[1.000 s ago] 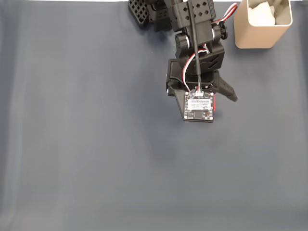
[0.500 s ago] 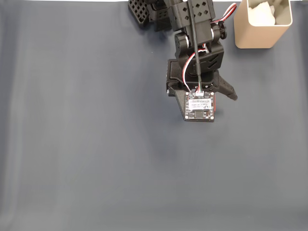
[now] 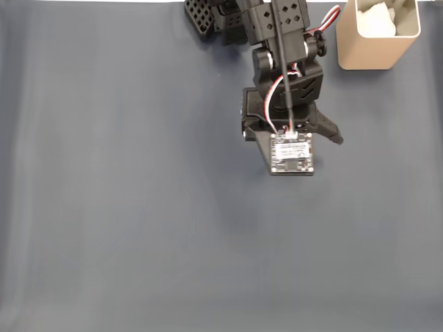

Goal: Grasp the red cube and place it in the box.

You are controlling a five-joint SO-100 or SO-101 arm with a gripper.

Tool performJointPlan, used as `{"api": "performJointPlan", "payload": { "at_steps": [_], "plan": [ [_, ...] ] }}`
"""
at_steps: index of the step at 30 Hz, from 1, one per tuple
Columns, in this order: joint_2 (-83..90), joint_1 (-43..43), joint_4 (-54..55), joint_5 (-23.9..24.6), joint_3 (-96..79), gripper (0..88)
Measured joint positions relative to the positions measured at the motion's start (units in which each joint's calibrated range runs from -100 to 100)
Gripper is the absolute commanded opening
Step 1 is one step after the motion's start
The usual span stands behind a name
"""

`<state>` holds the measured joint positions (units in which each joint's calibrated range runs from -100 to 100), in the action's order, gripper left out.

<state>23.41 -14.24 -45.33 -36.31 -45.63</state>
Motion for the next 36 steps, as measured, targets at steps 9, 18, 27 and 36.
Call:
{"api": "performJointPlan", "payload": {
  "at_steps": [9, 18, 27, 36],
  "plan": [
    [0.0, -2.63, 0.57, 0.93, 0.0, 48.1],
    [0.0, -3.08, 1.71, 1.03, 0.0, 48.2],
    [0.0, -3.08, 3.9, 0.44, 0.0, 48.5],
    [-0.09, -3.01, 4.55, 0.1, 0.0, 48.7]
  ]
}}
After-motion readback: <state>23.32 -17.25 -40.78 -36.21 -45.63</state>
